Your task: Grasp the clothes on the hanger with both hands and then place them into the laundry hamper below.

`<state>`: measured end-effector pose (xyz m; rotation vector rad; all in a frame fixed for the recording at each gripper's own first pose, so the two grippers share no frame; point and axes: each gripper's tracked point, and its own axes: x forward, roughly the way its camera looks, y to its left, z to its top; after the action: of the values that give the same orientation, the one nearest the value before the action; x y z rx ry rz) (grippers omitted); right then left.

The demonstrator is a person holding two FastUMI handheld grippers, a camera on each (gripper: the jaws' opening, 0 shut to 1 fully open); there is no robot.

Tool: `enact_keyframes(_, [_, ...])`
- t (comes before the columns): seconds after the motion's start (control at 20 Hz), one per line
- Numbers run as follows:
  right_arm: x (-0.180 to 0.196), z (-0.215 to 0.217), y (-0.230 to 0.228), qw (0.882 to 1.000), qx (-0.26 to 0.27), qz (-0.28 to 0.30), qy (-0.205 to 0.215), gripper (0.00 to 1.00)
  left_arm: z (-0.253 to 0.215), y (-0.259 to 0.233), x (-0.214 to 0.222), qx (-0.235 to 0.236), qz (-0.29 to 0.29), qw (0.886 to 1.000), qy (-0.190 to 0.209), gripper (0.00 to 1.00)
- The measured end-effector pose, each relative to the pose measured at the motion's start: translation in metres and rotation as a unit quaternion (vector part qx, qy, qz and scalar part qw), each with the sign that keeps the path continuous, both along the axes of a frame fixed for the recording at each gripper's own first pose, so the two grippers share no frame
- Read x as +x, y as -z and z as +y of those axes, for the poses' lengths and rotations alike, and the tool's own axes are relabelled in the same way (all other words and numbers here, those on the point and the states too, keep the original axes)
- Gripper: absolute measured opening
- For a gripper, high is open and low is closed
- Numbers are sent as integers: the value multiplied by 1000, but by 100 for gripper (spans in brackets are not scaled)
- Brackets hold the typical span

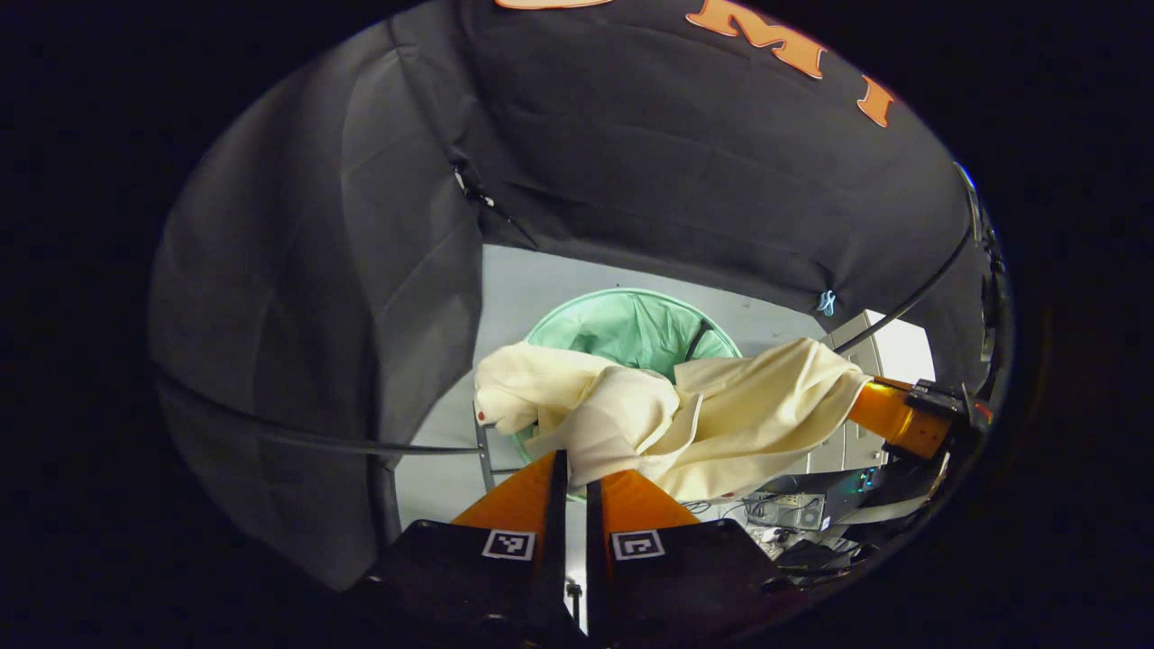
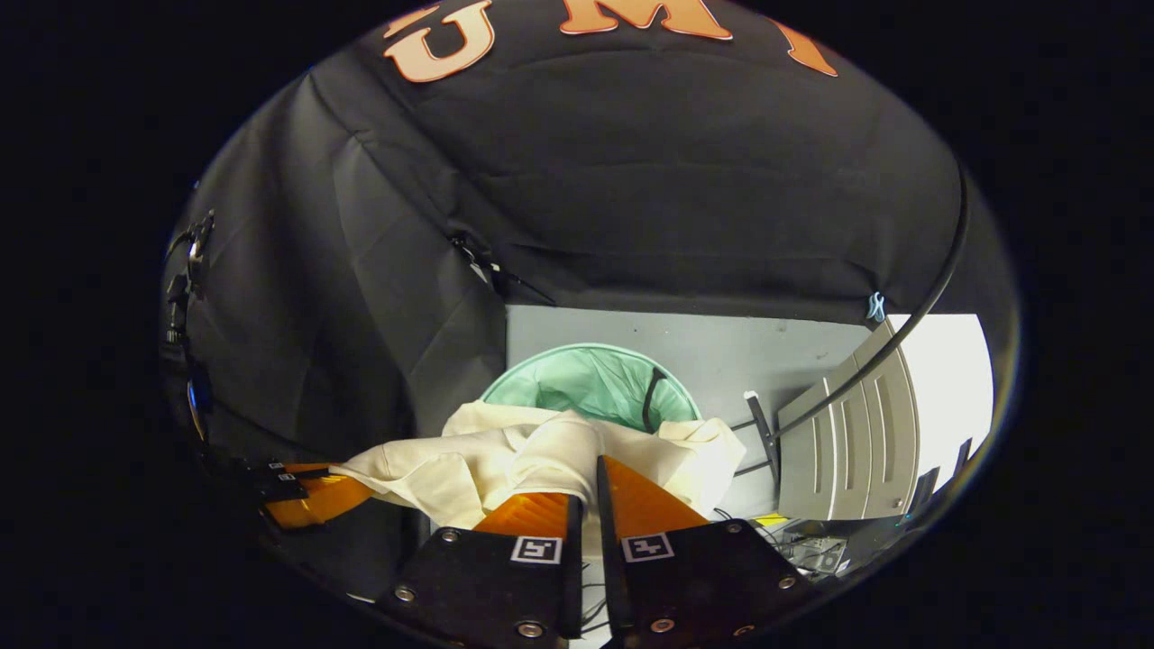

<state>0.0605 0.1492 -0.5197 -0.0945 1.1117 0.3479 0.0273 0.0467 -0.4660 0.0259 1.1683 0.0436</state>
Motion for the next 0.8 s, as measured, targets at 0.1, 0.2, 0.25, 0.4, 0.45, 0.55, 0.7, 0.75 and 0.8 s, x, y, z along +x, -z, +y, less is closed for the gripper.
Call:
enact_keyframes(0.1, [-2,0,5,1000,-4,9,-3,16,4,7,-2,2,7,1000,-1,20])
enact_keyframes(0.2, [0,-4,8,1000,-12,9,-6,23,9,14,-3,-1,9,1000,-8,28])
enact_keyframes(0.25, [-1,-5,7,1000,-16,11,-7,28,7,14,-5,-4,10,1000,-13,39])
enact_keyframes(0.4, [0,-9,7,1000,-23,13,-8,37,3,17,-7,-17,16,1000,-18,52])
enact_keyframes(0.45, [-2,-10,8,1000,-23,15,-7,41,1,17,-6,-21,17,999,-17,71])
enact_keyframes(0.55, [-4,-11,7,1000,-24,16,-7,39,5,17,-6,-16,18,1000,-14,92])
enact_keyframes(0.7, [-5,-17,2,999,-32,16,-4,59,3,13,-9,-13,18,1000,-16,86])
enact_keyframes(0.75, [-7,-20,2,999,-35,15,-1,60,4,14,-10,-10,19,1000,-17,86])
enact_keyframes(0.8, [-4,-20,0,999,-37,10,1,70,5,11,-12,-8,19,1000,-18,87])
